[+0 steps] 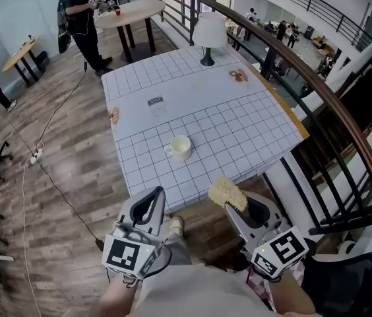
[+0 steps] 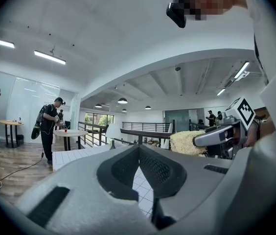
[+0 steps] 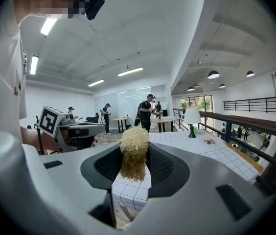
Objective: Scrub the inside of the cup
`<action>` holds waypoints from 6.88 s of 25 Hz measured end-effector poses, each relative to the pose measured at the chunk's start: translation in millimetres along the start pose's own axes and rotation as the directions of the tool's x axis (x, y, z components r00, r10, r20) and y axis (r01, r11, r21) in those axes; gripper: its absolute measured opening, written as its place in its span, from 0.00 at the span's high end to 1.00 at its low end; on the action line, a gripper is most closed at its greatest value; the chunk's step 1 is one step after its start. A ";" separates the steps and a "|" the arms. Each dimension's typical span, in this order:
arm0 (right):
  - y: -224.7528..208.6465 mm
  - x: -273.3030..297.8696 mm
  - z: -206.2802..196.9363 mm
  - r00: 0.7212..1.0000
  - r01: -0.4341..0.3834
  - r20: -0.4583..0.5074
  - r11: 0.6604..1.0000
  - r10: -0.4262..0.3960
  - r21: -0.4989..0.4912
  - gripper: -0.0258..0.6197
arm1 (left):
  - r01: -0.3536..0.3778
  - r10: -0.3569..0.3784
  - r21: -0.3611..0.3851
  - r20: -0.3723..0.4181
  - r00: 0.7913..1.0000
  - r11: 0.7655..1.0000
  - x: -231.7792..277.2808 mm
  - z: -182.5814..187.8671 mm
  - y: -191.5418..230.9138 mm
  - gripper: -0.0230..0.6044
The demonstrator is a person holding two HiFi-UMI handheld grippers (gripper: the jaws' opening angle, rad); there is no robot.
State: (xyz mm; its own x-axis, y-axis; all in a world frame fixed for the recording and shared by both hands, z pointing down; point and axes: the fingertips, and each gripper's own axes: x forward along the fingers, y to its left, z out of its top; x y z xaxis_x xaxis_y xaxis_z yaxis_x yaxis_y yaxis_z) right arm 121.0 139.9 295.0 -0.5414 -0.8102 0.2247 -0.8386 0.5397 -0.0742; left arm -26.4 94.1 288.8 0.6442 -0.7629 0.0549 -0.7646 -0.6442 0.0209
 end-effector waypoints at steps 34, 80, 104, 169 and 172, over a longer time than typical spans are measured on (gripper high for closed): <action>-87.7 187.1 70.9 0.995 0.099 -0.021 0.995 -0.099 0.000 0.75 | 0.166 -0.167 -0.021 -0.054 0.984 0.986 134.8 -8.3 155.0 0.94; -107.1 321.9 -101.9 0.774 -0.294 -0.578 0.955 0.260 0.036 0.75 | 0.507 -0.290 0.130 -0.687 0.666 0.852 219.7 -283.6 147.3 0.80; -117.4 339.8 -173.0 0.403 -0.565 -0.901 0.818 0.159 -0.109 0.75 | 0.551 -0.351 0.074 -0.699 0.623 0.831 231.5 -311.8 135.8 0.86; -116.4 360.0 -223.1 0.412 -0.571 -0.908 0.798 0.078 -0.190 0.79 | 0.516 -0.454 -0.073 -0.589 0.669 0.854 225.2 -308.8 117.7 0.86; -115.1 360.1 -228.6 0.389 -0.552 -0.915 0.822 0.107 -0.138 0.80 | 0.516 -0.445 -0.056 -0.593 0.671 0.855 225.6 -307.3 117.2 0.87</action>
State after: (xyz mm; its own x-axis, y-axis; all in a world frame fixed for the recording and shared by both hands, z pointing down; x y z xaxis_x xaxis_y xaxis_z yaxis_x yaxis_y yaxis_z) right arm 36.5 -161.7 606.6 -0.2445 -0.0480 0.9685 -0.3825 0.9225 -0.0509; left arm 23.4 -136.5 610.4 0.7609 -0.1930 0.6195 -0.3217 -0.9413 0.1019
